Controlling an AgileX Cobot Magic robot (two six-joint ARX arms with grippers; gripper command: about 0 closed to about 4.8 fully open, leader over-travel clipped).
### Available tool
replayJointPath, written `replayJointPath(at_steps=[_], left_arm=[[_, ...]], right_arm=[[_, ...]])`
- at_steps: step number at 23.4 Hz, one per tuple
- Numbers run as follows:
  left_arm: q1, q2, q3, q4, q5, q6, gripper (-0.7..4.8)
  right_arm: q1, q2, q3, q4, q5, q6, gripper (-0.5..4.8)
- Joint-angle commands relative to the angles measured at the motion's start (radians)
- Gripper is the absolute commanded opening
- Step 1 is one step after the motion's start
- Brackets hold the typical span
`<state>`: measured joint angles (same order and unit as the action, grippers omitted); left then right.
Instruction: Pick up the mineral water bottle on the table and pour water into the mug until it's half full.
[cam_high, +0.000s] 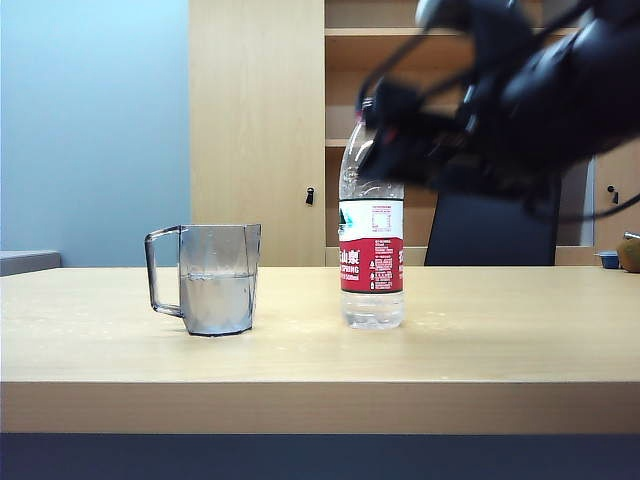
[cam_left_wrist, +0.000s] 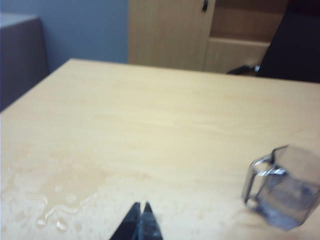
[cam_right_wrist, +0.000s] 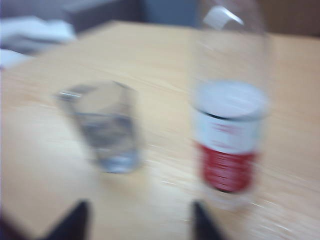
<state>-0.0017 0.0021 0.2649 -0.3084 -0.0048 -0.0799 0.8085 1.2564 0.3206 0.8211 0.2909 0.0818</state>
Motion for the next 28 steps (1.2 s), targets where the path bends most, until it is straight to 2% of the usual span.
replayJointPath(at_steps=[1,4,6,7,9,24,27,28], left_arm=[[0.000,0.001,-0.096,0.099,0.009,-0.003,-0.02],[0.000,0.001,-0.163,0.162,0.008,0.001,-0.02],[-0.001,0.001,-0.243,0.274,0.009,0.002,-0.02],[0.000,0.002,-0.254,0.280,0.009,0.007,-0.02],[0.001,0.001,-0.256,0.281,0.015,0.082,-0.02],[0.000,0.001,-0.256,0.212,0.017,0.088,-0.02],[0.000,0.001,-0.256,0.212,0.017,0.088,-0.02],[0.000,0.001,-0.256,0.212,0.017,0.088,-0.02]], right_arm=[[0.136,-0.178,-0.031,-0.055,0.018,0.001,-0.02],[0.212,-0.269,-0.031,-0.108,0.043,0.000,-0.02],[0.281,-0.362,-0.031,-0.119,0.047,0.000,-0.01],[0.296,-0.377,-0.031,-0.115,0.046,0.000,-0.01],[0.322,-0.402,-0.031,-0.114,0.047,0.000,-0.01],[0.320,-0.398,-0.031,-0.196,0.047,-0.011,-0.01],[0.301,-0.451,-0.032,-0.258,0.126,-0.072,-0.01],[0.267,-0.486,-0.032,-0.317,0.134,-0.097,-0.01]])
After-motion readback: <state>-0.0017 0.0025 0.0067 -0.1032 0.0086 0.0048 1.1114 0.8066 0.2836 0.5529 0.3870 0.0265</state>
